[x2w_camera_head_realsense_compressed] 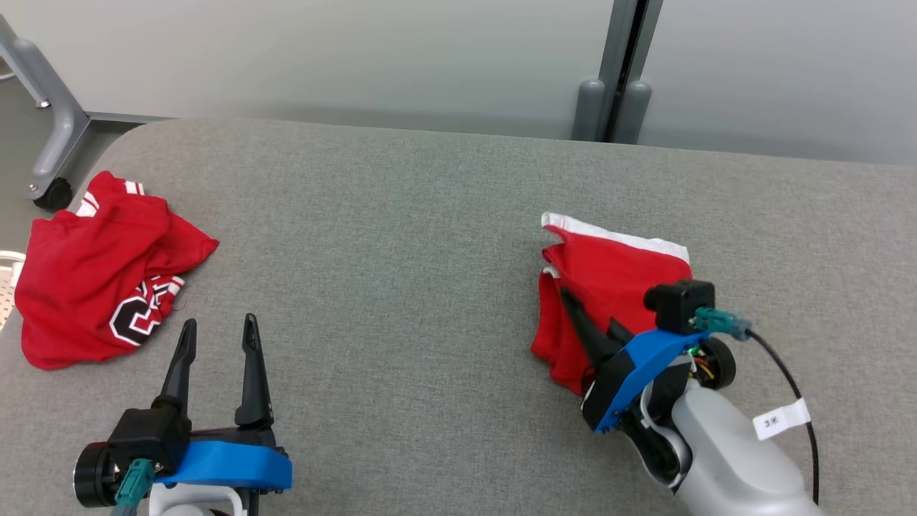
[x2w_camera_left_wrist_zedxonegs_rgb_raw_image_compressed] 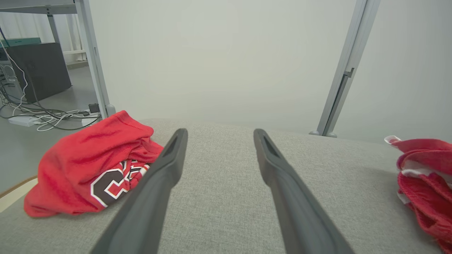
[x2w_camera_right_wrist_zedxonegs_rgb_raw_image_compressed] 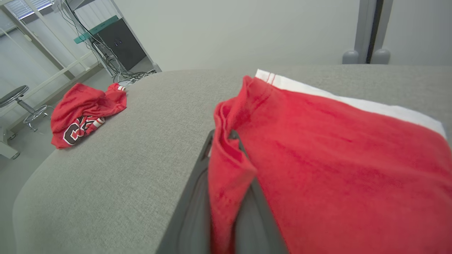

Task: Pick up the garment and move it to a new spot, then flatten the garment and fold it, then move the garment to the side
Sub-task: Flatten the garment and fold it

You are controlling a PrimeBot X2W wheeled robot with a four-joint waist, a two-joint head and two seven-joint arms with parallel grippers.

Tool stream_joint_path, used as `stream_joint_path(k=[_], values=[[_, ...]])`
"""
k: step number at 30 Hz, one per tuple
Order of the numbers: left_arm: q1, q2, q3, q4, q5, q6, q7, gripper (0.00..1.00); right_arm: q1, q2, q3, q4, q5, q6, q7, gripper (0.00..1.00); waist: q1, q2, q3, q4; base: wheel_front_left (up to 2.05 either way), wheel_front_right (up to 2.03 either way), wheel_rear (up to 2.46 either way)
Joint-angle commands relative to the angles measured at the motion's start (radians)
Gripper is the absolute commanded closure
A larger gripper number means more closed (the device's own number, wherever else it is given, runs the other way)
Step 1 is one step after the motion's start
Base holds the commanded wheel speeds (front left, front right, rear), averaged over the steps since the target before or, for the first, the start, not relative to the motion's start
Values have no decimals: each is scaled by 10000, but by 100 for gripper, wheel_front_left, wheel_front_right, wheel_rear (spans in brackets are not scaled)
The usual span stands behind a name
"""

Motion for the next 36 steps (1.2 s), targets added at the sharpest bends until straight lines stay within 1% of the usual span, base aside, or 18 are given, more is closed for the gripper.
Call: stream_joint_path(k=[1,6,7,8,9,14,17,21,26,30,36], values=[[22,-6,-29,6,-33,49,-30,0,196,19,195,74,-112,5,-20,100,-1,-1,22,25,0,0,0],[71,-6,2,33,-101,75,-30,0,500,-37,728,180,-204,5,-118,100,-1,-1,22,1,0,0,0],[71,-6,-2,38,-110,76,-30,0,567,-54,846,144,-207,5,-164,71,-1,-1,17,-18,0,0,0],[73,-4,-7,44,-114,92,-30,0,620,-70,974,101,-182,5,-235,15,-1,-1,6,-47,0,0,0],[71,-6,-16,45,-129,99,-30,0,671,-94,1081,57,-138,5,-279,0,-1,-1,-5,-77,0,0,0],[112,-4,-39,52,-129,128,-30,0,914,-327,1429,-127,-63,5,-791,0,-1,-1,-150,-285,0,0,0],[168,-6,-41,52,-96,125,-30,0,1021,-418,1416,-240,-25,5,-981,0,-1,-1,-242,-387,0,0,0],[200,-4,-14,61,-36,109,-30,0,1222,-678,1114,-573,-39,5,-1266,0,-1,-1,-391,-622,0,0,0],[232,-6,35,88,51,33,-30,0,1602,-907,266,-1201,-198,5,-1405,0,-1,-1,-519,-947,0,0,0],[305,-4,66,85,134,21,-30,0,2036,-1003,-665,-1805,-586,5,-1423,0,-1,-1,-630,-1225,0,0,0],[393,5,188,170,325,-7,-30,0,2970,-772,-2083,-2725,-1242,5,-1428,0,-1,-1,-814,-1577,0,0,0]])
